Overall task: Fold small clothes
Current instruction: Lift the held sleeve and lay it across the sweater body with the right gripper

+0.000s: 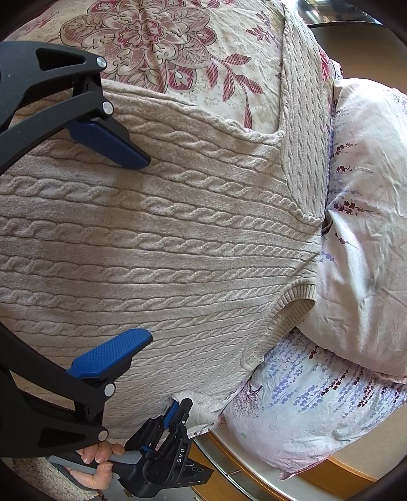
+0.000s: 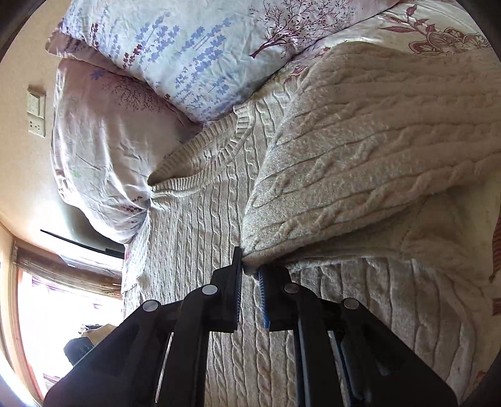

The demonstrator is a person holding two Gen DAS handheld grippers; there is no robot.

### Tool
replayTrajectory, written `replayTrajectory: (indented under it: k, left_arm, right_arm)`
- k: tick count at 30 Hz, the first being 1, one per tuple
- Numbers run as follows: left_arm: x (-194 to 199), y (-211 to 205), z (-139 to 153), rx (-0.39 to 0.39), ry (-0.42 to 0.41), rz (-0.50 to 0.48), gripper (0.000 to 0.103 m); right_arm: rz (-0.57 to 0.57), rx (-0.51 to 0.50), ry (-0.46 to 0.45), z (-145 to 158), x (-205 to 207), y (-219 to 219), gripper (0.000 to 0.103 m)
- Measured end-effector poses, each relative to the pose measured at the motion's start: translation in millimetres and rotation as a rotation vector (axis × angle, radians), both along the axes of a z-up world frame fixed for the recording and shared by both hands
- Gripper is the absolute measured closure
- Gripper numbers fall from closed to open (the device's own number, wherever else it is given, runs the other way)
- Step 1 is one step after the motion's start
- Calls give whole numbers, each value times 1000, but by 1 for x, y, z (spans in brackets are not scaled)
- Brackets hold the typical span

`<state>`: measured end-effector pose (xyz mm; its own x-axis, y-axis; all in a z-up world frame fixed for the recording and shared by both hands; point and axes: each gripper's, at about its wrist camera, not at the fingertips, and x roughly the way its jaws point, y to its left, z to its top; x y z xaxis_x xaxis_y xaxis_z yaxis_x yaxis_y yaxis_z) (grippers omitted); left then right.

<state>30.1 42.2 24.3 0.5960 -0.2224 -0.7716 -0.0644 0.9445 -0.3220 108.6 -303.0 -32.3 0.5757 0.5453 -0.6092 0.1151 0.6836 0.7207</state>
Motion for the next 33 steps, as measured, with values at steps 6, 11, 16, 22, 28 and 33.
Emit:
replayTrajectory:
  k: [6, 11, 16, 22, 28, 33]
  left_arm:
    - [7, 0, -1, -19, 4, 0, 2]
    - [10, -5, -3, 1, 10, -13, 2]
    - [8, -4, -3, 3, 10, -11, 2]
    - [6, 0, -2, 0, 14, -7, 2]
    - [1, 19, 9, -23, -4, 16, 2]
    - [-4, 42, 20, -46, -15, 45, 2]
  right_arm:
    - [-252, 108, -80, 18, -49, -69, 28]
    - [-616, 214, 67, -18, -72, -148, 43]
    - [-716, 256, 90, -29, -72, -178, 53]
    - [-757, 228, 89, -36, -52, -187, 80]
    - [-658, 200, -44, 2, -33, -169, 92]
    - [-436, 239, -254, 69, 2, -95, 92]
